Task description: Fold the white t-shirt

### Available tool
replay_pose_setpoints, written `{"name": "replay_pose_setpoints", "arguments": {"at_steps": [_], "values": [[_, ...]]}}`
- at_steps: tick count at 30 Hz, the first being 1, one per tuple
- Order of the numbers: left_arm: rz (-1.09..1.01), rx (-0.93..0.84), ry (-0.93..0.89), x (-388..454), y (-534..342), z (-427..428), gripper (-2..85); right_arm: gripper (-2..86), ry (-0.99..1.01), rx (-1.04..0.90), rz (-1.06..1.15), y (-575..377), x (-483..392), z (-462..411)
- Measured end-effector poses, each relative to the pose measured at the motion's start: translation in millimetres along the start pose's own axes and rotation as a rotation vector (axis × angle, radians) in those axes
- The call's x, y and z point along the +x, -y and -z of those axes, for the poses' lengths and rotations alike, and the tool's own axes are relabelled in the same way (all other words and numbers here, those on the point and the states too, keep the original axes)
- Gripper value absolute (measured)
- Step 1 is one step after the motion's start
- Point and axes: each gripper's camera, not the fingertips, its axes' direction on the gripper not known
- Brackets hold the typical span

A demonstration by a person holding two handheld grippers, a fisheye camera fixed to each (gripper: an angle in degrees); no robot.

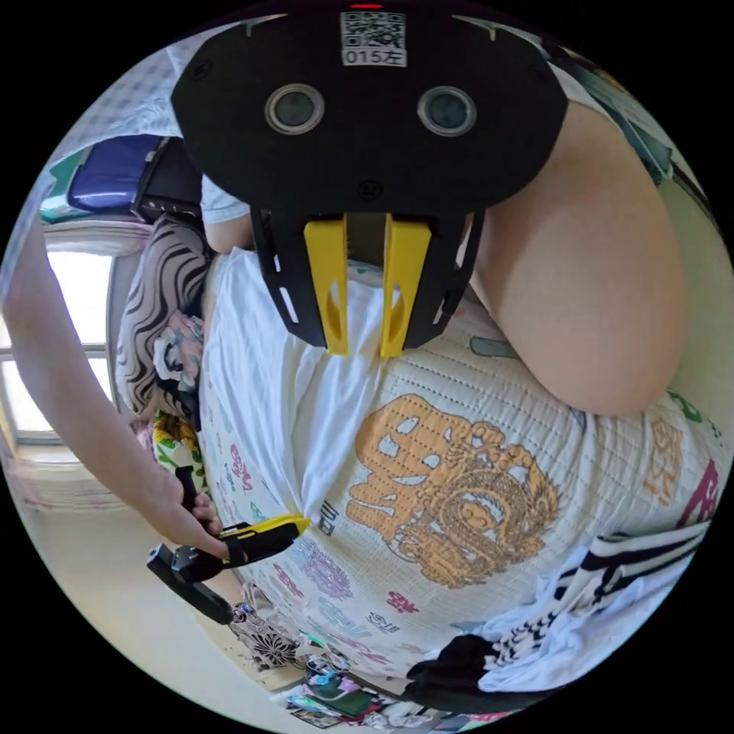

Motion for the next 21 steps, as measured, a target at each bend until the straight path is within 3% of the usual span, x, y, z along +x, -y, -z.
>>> {"name": "replay_pose_setpoints", "arguments": {"at_steps": [3, 13, 21], "values": [[0.031, -0.031, -0.089, -11.3, -1.9, -1.1, 6.2, 6.2, -0.015, 0.05, 0.022, -0.4, -4.2, 12.9], [0.034, -0.046, -0.098, -17.0, -12.0, -7.0, 5.0, 7.6, -0.252, -0.056, 0.075, 9.5, -25.8, 18.8], [0.046, 0.015, -0.14, -20.4, -33.2, -12.4, -0.4, 1.7, -0.19, -0.136, 0.078, -7.4, -21.2, 30.2]]}}
